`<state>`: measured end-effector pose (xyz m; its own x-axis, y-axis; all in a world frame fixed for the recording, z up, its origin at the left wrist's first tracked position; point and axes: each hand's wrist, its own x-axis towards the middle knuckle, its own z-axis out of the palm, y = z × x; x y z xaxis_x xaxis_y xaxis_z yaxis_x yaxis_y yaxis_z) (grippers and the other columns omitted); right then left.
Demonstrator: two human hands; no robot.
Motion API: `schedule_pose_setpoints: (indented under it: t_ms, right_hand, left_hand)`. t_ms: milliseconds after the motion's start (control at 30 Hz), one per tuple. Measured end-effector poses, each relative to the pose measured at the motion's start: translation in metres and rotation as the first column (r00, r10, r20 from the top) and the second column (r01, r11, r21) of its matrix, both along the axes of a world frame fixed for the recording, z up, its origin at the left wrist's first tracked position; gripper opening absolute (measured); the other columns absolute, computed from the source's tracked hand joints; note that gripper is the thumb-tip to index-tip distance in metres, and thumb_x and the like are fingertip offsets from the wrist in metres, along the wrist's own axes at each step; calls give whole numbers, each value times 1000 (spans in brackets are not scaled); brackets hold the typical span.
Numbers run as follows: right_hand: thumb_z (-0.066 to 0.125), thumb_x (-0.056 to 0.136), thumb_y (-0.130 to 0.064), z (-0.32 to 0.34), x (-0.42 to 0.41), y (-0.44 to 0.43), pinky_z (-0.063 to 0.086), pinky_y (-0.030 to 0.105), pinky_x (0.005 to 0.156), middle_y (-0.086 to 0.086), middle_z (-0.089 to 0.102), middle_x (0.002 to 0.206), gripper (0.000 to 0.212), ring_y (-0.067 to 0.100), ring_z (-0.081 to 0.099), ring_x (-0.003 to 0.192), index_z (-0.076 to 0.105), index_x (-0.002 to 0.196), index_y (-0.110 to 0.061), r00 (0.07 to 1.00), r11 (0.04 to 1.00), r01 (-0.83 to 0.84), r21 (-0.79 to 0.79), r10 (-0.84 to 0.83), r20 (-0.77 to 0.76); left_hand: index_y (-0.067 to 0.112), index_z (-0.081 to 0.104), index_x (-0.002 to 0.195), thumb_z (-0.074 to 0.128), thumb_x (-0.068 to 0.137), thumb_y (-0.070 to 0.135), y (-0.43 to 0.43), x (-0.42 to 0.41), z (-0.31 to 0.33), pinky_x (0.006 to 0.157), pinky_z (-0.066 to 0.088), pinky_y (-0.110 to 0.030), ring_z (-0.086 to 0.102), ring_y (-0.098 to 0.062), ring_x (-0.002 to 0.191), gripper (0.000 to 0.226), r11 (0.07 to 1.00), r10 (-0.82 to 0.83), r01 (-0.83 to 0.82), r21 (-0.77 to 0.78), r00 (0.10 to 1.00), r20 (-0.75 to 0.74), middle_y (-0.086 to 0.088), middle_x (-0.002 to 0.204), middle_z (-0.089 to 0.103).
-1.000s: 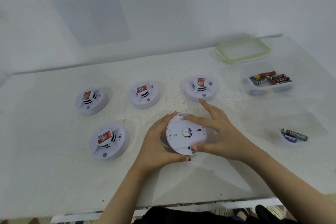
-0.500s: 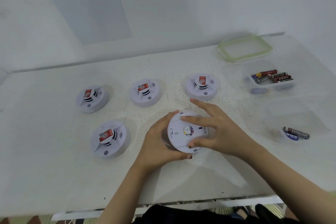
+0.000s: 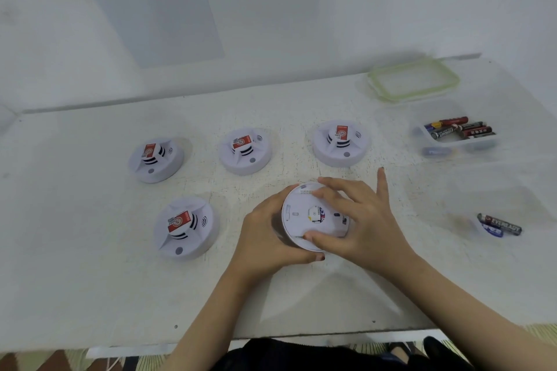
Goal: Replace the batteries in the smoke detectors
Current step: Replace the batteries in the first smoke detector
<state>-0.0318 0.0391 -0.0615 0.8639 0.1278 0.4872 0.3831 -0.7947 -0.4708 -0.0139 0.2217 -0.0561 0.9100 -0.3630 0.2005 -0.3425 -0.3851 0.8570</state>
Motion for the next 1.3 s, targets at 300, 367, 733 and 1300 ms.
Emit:
schedule_pose_setpoints:
  t_ms: [300, 367, 733, 1300]
  right_hand:
    - [63, 67, -58, 7, -3, 1, 39, 22, 100, -17, 47, 133, 58, 1, 46, 122, 58, 120, -33, 965, 965, -55, 255, 117, -235]
    - [64, 65, -59, 14, -6, 5, 36, 11, 98, -29, 43, 131, 53, -9, 40, 125, 52, 115, -46, 936, 922, -38, 386, 169, -310]
    - [83, 63, -34, 43, -9, 3, 45, 15, 95, -19, 43, 137, 98, -6, 46, 122, 21, 133, -63, 844, 671, -9, 742, 403, -354]
    - [64, 85, -30, 18, -4, -13, 55, 44, 77, 12, 65, 120, 57, 34, 64, 105, 42, 136, -41, 729, 374, 99, 922, 604, -323]
  left_hand:
    - [33, 52, 130, 94, 49, 24, 0, -2, -6, 93, 51, -27, 57, -8, 118, 92, 998, 27, -27, -52, 1000, -3, 19, 125, 60]
    - [38, 48, 131, 93, 50, 29, 0, -3, -7, 97, 50, -33, 54, -11, 122, 93, 995, 70, -68, -71, 997, 28, 19, 129, 56]
    - [29, 34, 139, 90, 56, 34, -15, -5, 11, 102, 33, -10, 40, -8, 134, 100, 995, 60, -53, -88, 995, 82, 8, 142, 41]
    - [47, 28, 137, 86, 51, 43, -16, 3, -8, 102, 41, -18, 40, 4, 130, 103, 994, 43, -53, -97, 994, -104, 28, 136, 40]
